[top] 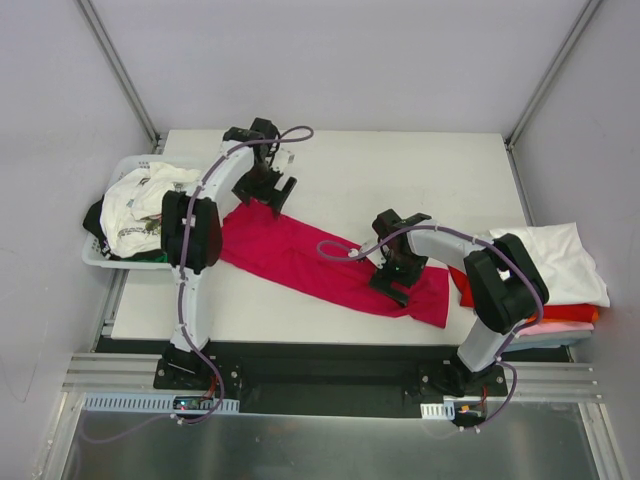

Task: Fold and stack the t-shirts
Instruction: Rotate the tshirt 90 degrees

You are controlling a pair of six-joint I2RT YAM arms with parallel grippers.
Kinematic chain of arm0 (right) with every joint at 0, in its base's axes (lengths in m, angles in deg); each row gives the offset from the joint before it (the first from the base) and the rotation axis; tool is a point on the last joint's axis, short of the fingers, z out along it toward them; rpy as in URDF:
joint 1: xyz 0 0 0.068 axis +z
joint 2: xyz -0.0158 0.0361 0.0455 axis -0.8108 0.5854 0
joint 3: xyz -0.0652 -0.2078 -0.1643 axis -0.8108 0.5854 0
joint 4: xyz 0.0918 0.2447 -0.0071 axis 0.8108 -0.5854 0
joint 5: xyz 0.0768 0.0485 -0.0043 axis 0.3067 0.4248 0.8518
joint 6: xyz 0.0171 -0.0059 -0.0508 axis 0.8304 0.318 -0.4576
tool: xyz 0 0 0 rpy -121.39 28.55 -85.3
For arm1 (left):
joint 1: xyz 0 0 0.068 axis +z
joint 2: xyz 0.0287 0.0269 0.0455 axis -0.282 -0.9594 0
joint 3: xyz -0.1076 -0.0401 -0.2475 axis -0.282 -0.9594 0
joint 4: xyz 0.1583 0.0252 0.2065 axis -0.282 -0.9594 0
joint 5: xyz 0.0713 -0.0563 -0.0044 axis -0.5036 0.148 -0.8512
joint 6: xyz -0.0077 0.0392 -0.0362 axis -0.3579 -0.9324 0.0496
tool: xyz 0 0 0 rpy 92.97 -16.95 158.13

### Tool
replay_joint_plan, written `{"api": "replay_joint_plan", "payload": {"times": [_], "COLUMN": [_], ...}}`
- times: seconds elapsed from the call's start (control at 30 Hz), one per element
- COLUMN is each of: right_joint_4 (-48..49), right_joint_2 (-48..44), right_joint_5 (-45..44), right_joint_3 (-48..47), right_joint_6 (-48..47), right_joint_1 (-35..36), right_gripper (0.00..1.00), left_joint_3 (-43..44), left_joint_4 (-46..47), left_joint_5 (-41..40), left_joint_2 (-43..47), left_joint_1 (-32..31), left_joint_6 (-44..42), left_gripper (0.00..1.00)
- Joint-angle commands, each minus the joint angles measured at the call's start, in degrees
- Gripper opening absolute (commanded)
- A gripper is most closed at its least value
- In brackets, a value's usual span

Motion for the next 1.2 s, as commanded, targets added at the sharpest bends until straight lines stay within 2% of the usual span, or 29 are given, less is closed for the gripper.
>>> {"api": "replay_joint_plan", "payload": {"times": [0.0, 0.17, 0.5, 0.83, 1.17], "right_joint_4": [2.98, 3.16, 3.69, 3.69, 4.83], "right_joint_2": [0.66, 0.14, -0.83, -1.18, -0.04], "right_joint_5": [2.67, 2.40, 2.93, 3.10, 3.54], "right_joint_3": [0.07, 0.17, 0.08, 0.25, 0.69], "right_joint_6": [0.14, 0.05, 0.40, 0.40, 0.49], "right_joint_1": [0.53, 0.53, 0.53, 0.62, 0.45], "right_gripper": [0.96, 0.96, 0.96, 0.97, 0.96], "left_joint_3": [-3.04, -10.60, -24.84, -20.55, -18.87], "left_joint_4": [-1.29, -1.03, 11.44, 12.59, 12.15], "left_joint_5": [-4.83, -5.01, -6.15, -5.72, -3.87], "left_joint_2": [9.44, 13.13, 14.37, 4.18, 0.83], "left_joint_1": [-1.00, -1.79, -1.79, -1.79, -1.79], "left_joint_6": [-2.38, -2.30, -1.42, -1.16, 0.43], "left_gripper": [0.99, 0.99, 1.00, 0.99, 0.99]}}
